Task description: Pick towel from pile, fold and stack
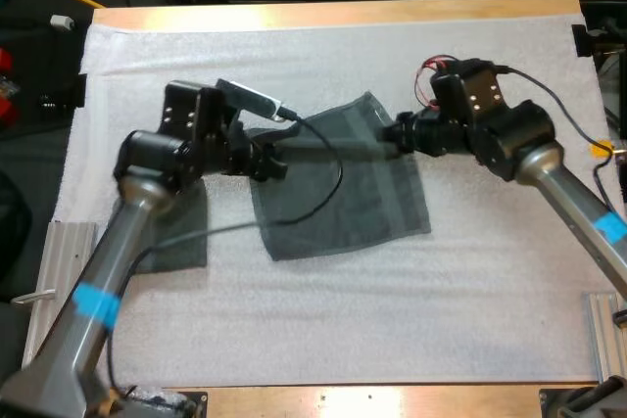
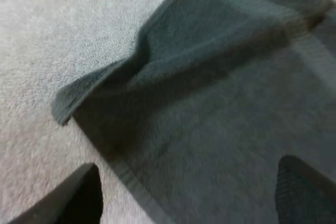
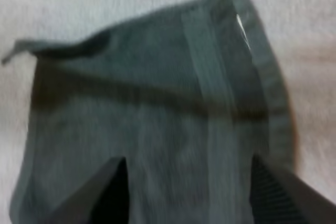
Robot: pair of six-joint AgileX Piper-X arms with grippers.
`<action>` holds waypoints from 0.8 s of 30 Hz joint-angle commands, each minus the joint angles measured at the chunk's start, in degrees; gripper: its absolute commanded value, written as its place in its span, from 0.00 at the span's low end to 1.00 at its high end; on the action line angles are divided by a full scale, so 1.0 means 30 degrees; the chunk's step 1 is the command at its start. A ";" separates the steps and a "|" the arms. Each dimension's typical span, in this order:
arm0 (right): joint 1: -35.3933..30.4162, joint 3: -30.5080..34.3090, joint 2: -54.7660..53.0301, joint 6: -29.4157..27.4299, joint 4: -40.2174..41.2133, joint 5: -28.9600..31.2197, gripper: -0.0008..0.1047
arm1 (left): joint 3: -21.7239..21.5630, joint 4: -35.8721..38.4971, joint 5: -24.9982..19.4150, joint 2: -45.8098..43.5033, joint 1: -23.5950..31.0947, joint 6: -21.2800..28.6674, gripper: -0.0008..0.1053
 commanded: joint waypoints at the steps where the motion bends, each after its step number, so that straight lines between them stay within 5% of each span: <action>1: -0.0014 -0.0136 -0.0606 -0.0625 0.0855 -0.0009 0.49 | -0.0043 0.0690 -0.0147 -0.0763 0.0030 -0.0079 0.63; 24: -0.0014 -0.0136 -0.6592 -0.1703 0.6559 -0.0009 0.49 | -0.0043 0.5700 0.0466 -0.8832 0.0030 -0.1477 0.63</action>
